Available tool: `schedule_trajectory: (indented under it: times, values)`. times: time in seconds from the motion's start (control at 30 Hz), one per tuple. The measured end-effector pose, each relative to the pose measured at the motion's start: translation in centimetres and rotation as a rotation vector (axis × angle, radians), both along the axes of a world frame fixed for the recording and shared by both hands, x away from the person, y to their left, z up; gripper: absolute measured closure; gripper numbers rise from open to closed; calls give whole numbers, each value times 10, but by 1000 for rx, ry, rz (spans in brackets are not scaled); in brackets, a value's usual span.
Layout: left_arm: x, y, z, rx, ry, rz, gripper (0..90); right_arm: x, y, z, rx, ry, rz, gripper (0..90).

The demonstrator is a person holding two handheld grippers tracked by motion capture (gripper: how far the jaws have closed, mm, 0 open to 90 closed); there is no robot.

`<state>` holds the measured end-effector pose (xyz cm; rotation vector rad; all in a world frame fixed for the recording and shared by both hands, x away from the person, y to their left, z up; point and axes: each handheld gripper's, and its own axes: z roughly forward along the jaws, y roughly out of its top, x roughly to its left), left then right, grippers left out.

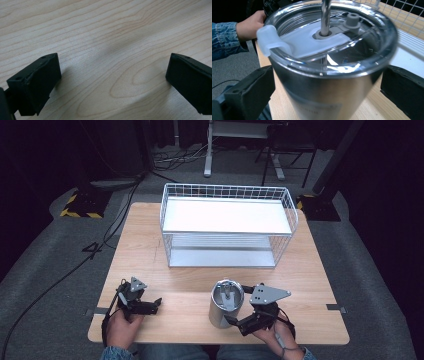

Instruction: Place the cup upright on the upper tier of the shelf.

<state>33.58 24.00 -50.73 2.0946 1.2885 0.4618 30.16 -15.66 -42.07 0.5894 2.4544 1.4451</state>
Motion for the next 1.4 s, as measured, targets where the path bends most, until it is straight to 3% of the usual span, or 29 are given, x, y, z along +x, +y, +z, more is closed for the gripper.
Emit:
schedule_trajectory:
  times: [0.23,0.8,1.4]
  values:
    - [0,0,0,0,0,0,3,3,11,-7,0,5,2,0]
    - [0,0,0,0,0,0,3,9,24,-21,61,-16,-19,0]
    - [0,0,0,-1,2,-2,3,8,23,-20,62,-28,-22,35]
